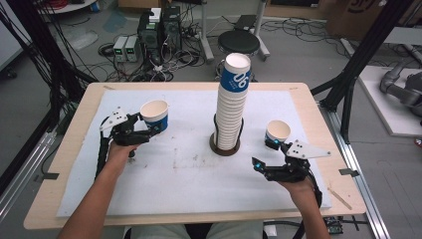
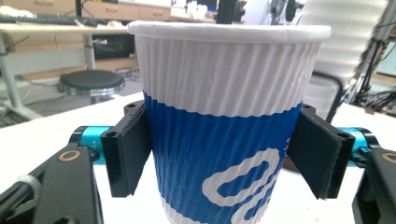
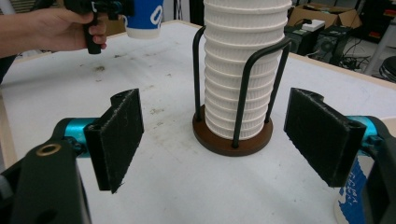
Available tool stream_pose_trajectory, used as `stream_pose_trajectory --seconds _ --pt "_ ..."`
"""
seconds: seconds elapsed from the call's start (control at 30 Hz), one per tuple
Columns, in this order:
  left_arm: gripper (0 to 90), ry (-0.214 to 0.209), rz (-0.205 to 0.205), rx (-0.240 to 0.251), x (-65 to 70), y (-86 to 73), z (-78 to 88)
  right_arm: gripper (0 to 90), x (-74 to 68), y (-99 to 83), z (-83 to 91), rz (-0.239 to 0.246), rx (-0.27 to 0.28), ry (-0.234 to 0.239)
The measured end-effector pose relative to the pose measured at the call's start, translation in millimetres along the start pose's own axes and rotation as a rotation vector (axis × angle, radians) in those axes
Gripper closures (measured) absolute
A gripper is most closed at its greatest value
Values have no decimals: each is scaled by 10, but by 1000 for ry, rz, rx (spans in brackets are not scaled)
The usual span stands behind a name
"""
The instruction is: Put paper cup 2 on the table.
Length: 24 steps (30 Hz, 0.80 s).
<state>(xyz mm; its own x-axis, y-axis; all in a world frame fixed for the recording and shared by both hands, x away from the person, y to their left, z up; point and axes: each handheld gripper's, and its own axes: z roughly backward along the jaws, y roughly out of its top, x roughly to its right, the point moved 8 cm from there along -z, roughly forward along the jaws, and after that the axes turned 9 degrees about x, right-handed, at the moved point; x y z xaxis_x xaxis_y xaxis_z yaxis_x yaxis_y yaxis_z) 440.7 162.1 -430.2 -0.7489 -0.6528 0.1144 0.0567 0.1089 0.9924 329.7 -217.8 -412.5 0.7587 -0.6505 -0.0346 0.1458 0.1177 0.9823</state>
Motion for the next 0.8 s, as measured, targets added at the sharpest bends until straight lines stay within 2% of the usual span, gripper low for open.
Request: stream_pose_trajectory --seconds 0.37,0.5,0.6,0.67,0.73,0.8 --pt "265 58 -6 -182 -96 -377 -105 203 2 -6 18 -6 0 0" --pt "265 69 -24 -213 -98 -427 -117 203 10 -6 25 -4 2 0" --pt "263 82 -39 -256 -98 -479 -114 203 11 -14 27 -6 -3 0" --pt "259 90 -29 -254 -98 -480 -110 203 7 -11 25 -4 -1 1" --pt "259 96 -40 -269 -91 -477 -98 203 7 -11 25 -4 -2 1" --pt "253 117 -59 -305 -87 -487 -73 203 7 -15 27 -6 -4 0"
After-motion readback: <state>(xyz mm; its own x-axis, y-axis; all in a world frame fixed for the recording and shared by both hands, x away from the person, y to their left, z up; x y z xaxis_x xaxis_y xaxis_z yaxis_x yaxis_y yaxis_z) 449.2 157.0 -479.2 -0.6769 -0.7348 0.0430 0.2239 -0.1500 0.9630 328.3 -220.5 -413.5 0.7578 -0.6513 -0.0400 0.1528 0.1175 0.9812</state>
